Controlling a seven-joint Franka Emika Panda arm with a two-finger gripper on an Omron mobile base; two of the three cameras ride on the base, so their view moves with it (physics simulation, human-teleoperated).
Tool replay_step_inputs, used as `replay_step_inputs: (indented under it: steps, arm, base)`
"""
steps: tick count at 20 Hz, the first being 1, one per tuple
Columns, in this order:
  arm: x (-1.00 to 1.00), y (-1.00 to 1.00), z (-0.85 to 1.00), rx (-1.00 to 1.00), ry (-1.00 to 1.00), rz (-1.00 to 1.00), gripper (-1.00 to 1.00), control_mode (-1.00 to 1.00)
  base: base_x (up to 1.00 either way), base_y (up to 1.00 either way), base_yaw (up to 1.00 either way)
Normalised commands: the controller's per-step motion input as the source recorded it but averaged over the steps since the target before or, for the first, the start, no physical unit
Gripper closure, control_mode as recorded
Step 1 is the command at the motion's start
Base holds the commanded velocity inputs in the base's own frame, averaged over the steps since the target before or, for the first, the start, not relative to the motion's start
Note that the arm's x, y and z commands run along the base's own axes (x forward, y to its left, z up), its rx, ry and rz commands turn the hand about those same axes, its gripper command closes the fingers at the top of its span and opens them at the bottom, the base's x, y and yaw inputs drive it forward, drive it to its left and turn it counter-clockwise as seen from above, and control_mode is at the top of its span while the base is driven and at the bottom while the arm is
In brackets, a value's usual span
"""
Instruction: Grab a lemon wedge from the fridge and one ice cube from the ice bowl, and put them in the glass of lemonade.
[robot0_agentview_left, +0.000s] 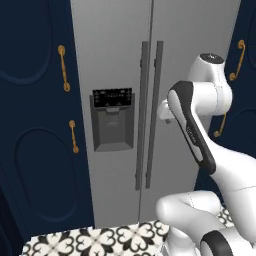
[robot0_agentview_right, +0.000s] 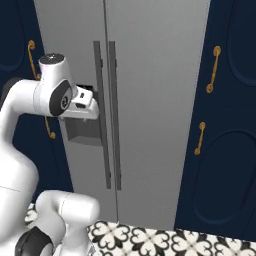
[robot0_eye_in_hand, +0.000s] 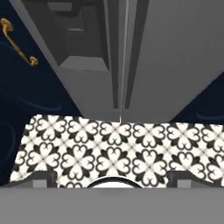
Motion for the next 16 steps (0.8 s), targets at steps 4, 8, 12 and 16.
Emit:
replay_step_inputs:
  steps: [4,8,12,16]
  arm:
    - [-0.30,-0.39,0.21,0.00,-0.44,0.00,-1.00,-1.00]
    - [0.78,-0.53,0.00,0.00,-0.25,0.00,-1.00,-1.00]
    - [0.79,-0.15,-0.01,-0.01,-0.29,0.00,-1.00,-1.00]
    - [0.84,0.01,-0.04,0.00,-0.18,0.00,-1.00,-1.00]
  base:
    - [0.00,0.00,0.00]
    - [0.00,0.00,0.00]
    - [0.00,0.00,0.00]
    - [0.00,0.00,0.00]
